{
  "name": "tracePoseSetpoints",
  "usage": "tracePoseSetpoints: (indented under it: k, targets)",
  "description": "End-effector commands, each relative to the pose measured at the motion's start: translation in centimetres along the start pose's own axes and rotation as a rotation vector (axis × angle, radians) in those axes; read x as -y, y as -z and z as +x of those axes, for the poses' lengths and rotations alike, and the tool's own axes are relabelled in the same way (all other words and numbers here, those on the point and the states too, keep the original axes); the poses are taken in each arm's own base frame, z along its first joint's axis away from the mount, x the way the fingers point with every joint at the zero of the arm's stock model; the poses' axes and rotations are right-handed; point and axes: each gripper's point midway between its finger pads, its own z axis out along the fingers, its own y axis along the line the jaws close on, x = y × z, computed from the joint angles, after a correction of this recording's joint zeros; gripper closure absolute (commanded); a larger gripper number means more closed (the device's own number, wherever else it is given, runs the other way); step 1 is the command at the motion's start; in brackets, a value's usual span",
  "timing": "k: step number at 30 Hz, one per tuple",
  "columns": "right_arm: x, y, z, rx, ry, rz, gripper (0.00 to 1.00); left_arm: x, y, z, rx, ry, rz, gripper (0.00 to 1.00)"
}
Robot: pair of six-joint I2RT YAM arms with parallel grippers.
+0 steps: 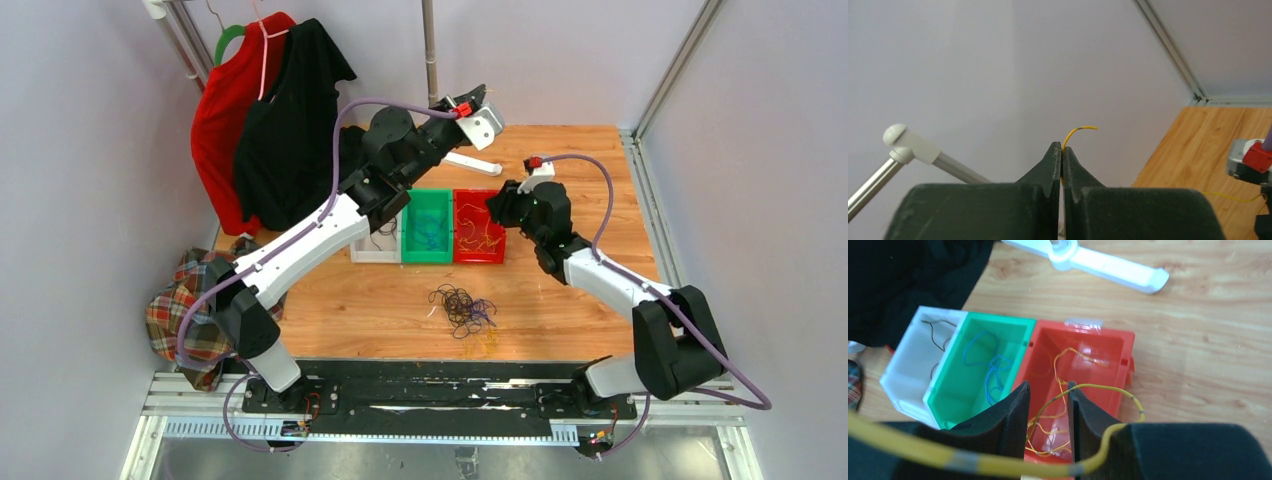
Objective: Untangle the cables
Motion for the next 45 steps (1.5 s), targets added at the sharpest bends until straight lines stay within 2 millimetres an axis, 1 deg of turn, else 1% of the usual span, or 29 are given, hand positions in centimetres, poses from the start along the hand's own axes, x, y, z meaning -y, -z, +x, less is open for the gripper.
tracePoseSetpoints:
  k: [1,2,3,5,6,9,12,17,19,23,25,27,32,34,38,41,45]
  targets:
    - [1.3,0.4,3.2,-0.076,-0.067,0.029,0.64,0.8,0.3,3.7,-0.106,-0.010,-0.009,1.00]
    - [1.5,0.6,4.0,-0.093,-0.076,0.038,0.61,1.2,0.4,4.4,-0.129,-0.007,0.003,1.00]
    - [1.6,0.9,4.4,-0.102,-0.083,0.042,0.57,1.6,0.5,5.0,-0.153,-0.003,0.012,1.00]
    - [1.8,1.4,5.2,-0.131,-0.093,0.057,0.46,2.1,0.5,6.4,-0.215,0.003,0.022,1.00]
    - [2.1,1.7,5.6,-0.152,-0.094,0.071,0.43,2.3,0.6,7.2,-0.253,0.000,0.026,1.00]
    - [2.6,2.8,6.7,-0.212,-0.094,0.108,0.39,2.4,0.6,9.1,-0.325,-0.006,0.026,0.99]
    - [2.3,4.2,7.3,-0.219,-0.095,0.087,0.35,2.3,0.6,10.4,-0.356,-0.015,0.016,1.00]
    - [2.6,6.9,6.8,-0.167,-0.100,0.095,0.32,2.5,0.1,12.6,-0.406,-0.006,0.007,1.00]
    - [2.9,7.7,6.3,-0.136,-0.113,0.106,0.32,3.4,0.1,13.3,-0.424,0.006,0.041,1.00]
    - [4.0,8.8,4.8,-0.066,-0.147,0.153,0.32,6.4,0.8,14.3,-0.457,0.049,0.154,1.00]
    - [4.9,9.3,4.3,-0.047,-0.169,0.205,0.34,8.1,1.4,14.8,-0.486,0.089,0.215,1.00]
    - [5.9,9.9,3.7,-0.024,-0.187,0.260,0.36,10.6,2.2,15.5,-0.528,0.134,0.299,1.00]
    - [8.1,11.3,2.9,0.023,-0.216,0.378,0.39,15.6,3.7,15.3,-0.601,0.335,0.453,1.00]
    - [8.8,11.7,2.9,0.028,-0.224,0.418,0.39,17.4,4.6,15.4,-0.633,0.378,0.501,1.00]
    - [9.4,12.2,2.9,0.041,-0.246,0.448,0.41,20.1,6.0,16.7,-0.690,0.438,0.534,1.00]
    - [9.7,12.5,2.9,0.050,-0.255,0.460,0.43,21.6,6.6,17.9,-0.731,0.473,0.547,1.00]
    - [9.8,12.6,2.8,0.062,-0.258,0.460,0.44,23.1,6.6,18.9,-0.732,0.506,0.554,1.00]
